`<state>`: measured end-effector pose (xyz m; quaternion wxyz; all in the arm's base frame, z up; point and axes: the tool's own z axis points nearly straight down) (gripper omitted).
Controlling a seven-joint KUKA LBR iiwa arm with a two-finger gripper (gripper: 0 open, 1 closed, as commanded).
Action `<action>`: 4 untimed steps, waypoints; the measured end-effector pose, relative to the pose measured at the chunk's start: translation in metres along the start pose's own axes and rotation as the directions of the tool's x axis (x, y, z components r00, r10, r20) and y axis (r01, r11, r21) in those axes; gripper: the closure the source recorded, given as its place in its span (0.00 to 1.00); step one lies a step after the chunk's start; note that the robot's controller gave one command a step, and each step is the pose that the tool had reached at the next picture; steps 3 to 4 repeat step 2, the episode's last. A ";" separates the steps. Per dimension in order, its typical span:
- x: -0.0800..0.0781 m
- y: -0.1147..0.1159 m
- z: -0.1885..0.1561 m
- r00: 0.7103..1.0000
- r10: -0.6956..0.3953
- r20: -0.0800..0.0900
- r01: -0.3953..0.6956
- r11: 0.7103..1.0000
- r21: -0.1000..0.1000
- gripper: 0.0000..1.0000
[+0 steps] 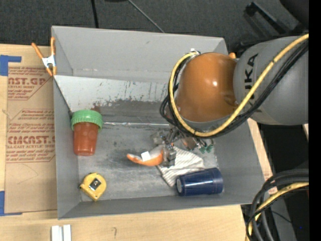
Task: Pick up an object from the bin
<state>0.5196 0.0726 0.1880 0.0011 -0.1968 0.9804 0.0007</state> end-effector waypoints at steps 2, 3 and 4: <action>-0.013 0.000 -0.055 1.000 0.007 -0.005 -0.007 1.000 0.000 1.00; -0.013 0.000 -0.055 1.000 0.007 -0.005 -0.007 1.000 0.000 1.00; -0.013 0.000 -0.055 1.000 0.007 -0.005 -0.007 1.000 0.000 1.00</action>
Offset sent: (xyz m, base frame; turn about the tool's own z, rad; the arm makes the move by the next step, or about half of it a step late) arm 0.0191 0.0071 0.0896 0.0102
